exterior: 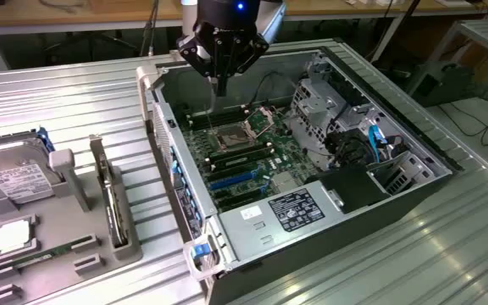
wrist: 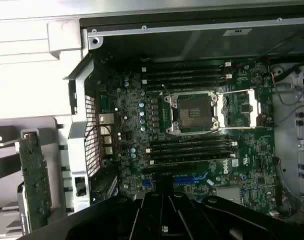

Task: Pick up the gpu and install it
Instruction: 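Reach for the gpu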

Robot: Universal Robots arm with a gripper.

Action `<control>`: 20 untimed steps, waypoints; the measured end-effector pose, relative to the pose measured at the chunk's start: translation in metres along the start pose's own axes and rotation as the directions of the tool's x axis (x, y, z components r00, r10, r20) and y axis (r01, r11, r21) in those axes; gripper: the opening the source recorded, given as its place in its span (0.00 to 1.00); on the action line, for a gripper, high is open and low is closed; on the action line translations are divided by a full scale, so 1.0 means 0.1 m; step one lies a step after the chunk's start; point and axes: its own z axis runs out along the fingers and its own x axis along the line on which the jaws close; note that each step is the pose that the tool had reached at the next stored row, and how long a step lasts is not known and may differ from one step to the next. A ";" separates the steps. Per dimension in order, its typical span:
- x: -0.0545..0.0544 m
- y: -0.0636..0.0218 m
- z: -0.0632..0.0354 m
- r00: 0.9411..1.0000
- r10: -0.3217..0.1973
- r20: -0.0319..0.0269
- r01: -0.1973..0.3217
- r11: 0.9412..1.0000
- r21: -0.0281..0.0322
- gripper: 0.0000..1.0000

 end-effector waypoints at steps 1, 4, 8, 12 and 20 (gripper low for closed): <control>0.01 -0.001 0.000 1.000 0.000 0.000 0.000 1.000 0.000 0.11; 0.08 -0.006 -0.002 1.000 0.000 0.000 0.000 1.000 0.000 0.11; 0.15 -0.011 -0.004 1.000 0.000 0.000 0.000 1.000 0.000 0.11; 0.21 -0.016 -0.006 1.000 0.000 0.000 0.000 1.000 0.000 0.11; 0.36 -0.027 -0.010 1.000 0.000 0.000 0.000 1.000 0.000 0.11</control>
